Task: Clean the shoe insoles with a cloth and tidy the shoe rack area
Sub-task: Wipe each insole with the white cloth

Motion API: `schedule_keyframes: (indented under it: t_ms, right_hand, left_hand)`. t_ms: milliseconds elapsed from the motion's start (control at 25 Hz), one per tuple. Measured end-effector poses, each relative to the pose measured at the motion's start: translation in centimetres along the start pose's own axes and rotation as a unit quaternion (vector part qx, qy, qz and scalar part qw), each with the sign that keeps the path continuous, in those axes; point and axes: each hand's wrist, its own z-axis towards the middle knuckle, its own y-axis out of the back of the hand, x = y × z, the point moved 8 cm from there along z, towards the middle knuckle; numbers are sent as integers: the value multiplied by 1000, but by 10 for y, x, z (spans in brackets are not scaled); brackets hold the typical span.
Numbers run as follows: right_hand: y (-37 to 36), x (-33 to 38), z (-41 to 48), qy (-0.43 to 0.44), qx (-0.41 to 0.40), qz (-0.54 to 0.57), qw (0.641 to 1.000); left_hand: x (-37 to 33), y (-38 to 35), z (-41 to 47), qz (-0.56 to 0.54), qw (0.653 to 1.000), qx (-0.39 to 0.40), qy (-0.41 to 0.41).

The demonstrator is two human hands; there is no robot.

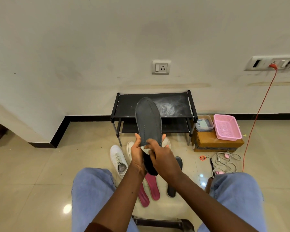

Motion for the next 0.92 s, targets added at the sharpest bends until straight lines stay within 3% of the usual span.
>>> schedule_keyframes:
  t_ms: [400,720,920]
  right_hand:
    - [-8,3,-38,103,4,48,993]
    - [-11,6,-38,74,-12,52,996]
    - [-7,0,-46,122,-26,-16,992]
  left_hand:
    - [-6,16,20,-47,998,39,33]
    - [-2,16,19,-35,998,20,45]
    - [-6,21,14,-20,998,-22,51]
